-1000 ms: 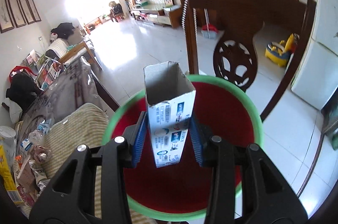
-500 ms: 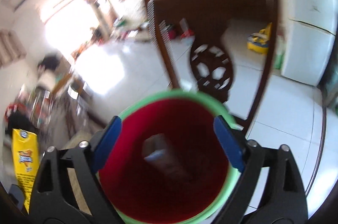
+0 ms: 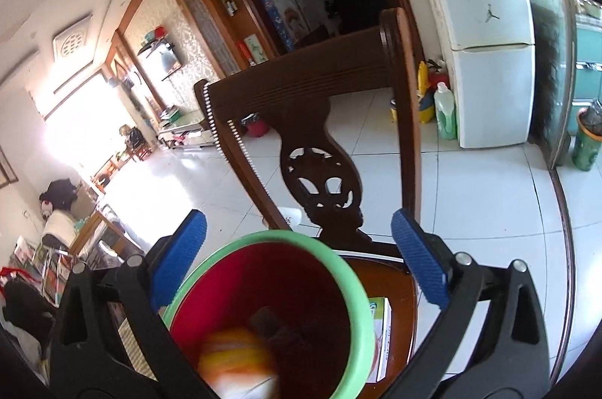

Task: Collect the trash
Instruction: 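Drop the white carton into the red bucket while the left tool drops the yellow carton in, then return both tools to the table and grasp the pink snack bag with the left tool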

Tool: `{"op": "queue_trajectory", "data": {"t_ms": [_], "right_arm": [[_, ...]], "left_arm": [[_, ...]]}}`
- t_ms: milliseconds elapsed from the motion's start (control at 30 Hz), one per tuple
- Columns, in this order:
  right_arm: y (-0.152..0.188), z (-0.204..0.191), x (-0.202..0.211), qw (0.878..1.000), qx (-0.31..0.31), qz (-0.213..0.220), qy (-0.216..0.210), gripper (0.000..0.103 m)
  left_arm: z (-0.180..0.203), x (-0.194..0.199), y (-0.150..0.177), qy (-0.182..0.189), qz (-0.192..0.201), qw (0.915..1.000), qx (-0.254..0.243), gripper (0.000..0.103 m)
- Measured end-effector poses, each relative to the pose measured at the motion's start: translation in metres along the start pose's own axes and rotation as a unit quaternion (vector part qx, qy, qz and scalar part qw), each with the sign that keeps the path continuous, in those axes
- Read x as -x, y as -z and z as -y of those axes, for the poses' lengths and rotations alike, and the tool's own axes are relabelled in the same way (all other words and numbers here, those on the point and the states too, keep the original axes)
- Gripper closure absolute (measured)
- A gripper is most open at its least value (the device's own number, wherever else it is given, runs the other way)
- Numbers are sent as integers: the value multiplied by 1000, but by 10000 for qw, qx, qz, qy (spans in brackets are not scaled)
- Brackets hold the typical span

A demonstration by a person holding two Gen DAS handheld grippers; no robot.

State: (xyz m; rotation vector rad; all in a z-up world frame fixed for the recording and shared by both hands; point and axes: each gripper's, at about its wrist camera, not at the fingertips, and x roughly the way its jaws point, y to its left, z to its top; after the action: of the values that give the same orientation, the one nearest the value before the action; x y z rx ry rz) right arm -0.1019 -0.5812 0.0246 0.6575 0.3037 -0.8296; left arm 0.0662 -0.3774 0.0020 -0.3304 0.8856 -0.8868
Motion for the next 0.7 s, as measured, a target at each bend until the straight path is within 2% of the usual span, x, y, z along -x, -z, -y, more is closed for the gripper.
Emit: {"op": "queue_trajectory", "data": {"t_ms": [133,300,367,400,500,533,633,700], "right_arm": [[5,-22,4,9995,225,-38,-234,5],[18,-63,7,9958,784,-103,-469,5],[25,-80,9,9933,977,-185,-588,5],[31,-91,9,9910,1113,-282,-691,5],[48,-121,13,9840,1432,-501,-930,5],[53,-129,15,9820,1522,-527,-989,5],[72,-158,24,9724,1891,-602,-1229,5],[87,-178,30,9633,2137,-748,-1441,5]], "left_arm": [[-22,51,16,-557,420,9976,22,26],[-64,125,29,-1361,827,9870,195,25],[-83,160,36,-1834,1000,9776,256,25],[-97,182,41,-2176,1117,9691,324,25],[-128,225,56,-2691,1294,9522,644,25],[-142,242,64,-2895,1310,9442,862,25],[-178,272,88,-3216,1196,9287,1408,25],[-194,279,104,-3323,1043,9225,1664,25]]}}
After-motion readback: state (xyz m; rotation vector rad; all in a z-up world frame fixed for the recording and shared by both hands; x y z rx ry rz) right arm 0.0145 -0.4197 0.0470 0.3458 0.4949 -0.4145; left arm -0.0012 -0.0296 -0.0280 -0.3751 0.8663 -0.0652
